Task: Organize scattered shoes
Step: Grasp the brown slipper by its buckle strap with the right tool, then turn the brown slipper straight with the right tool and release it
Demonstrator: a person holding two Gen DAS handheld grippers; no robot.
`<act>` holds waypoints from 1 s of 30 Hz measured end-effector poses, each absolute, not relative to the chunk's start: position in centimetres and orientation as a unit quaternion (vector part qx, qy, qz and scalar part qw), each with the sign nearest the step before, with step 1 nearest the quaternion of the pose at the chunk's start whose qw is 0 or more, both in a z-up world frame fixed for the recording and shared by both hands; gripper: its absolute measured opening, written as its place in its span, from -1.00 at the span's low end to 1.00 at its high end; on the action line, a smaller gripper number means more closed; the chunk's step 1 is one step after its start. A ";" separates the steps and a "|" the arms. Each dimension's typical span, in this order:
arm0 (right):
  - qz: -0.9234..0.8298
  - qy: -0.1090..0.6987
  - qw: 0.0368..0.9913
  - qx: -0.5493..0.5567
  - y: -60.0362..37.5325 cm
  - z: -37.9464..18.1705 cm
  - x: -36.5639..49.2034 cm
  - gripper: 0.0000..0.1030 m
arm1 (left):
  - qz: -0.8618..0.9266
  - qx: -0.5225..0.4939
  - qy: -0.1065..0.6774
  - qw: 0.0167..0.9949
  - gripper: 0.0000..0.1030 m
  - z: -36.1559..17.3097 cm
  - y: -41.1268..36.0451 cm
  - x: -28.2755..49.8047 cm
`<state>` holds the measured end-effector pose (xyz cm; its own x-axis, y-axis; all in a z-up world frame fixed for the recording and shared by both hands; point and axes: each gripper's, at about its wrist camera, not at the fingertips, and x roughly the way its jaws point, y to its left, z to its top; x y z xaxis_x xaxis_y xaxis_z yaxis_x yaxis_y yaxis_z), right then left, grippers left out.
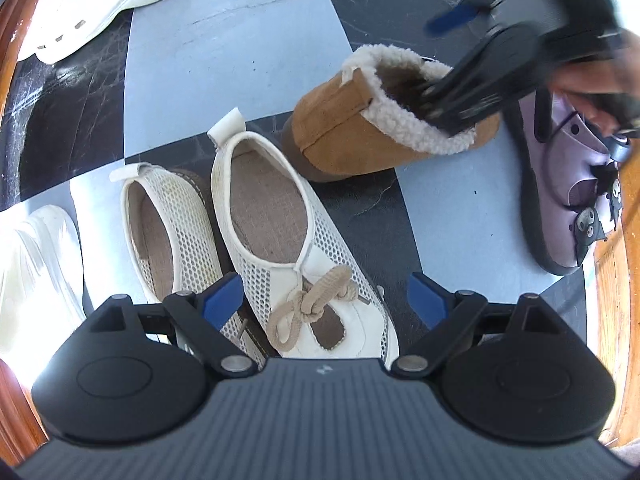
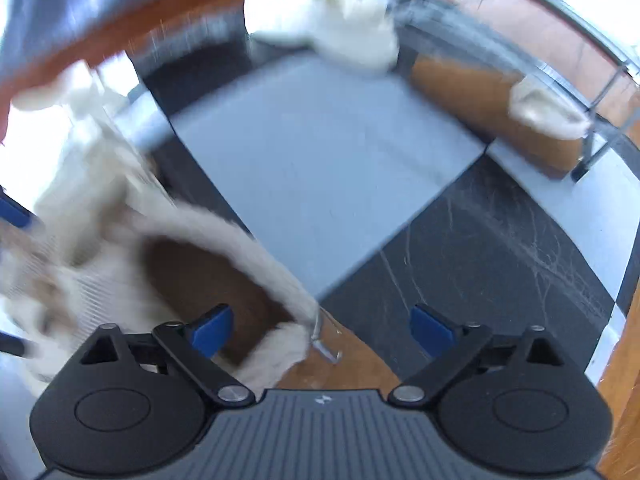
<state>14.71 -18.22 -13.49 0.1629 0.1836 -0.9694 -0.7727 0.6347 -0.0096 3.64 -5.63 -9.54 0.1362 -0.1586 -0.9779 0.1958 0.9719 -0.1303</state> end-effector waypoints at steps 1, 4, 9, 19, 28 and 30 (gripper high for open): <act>0.329 0.577 0.706 -0.244 -18.3 -14.3 15.2 -0.09 | -0.118 0.011 0.646 0.754 0.74 -9.5 -5.5 3.6; 0.281 0.620 0.718 -0.143 -20.1 -13.6 17.6 -0.41 | -0.116 0.007 0.641 0.758 0.74 -9.2 -5.1 3.8; 0.168 0.713 0.671 0.111 -27.7 -13.4 19.2 -0.46 | -0.112 0.006 0.623 0.774 0.74 -8.9 -5.0 4.6; 0.137 0.679 0.713 0.106 -30.6 -7.9 12.4 0.79 | -0.147 0.024 0.619 0.771 0.75 -9.7 -8.2 6.0; 0.183 0.701 0.687 0.053 -26.1 -11.8 10.4 0.82 | -0.118 0.015 0.649 0.751 0.75 -11.5 -6.9 5.5; 0.190 0.730 0.651 0.080 -25.8 -14.2 10.2 0.80 | -0.116 0.017 0.647 0.754 0.75 -11.4 -6.8 5.4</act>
<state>10.18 -25.78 -14.20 -0.1398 0.3651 -0.9204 -0.1308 0.9146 0.3826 5.35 -6.83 -11.44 0.1364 -0.1533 -0.9787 0.1967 0.9725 -0.1249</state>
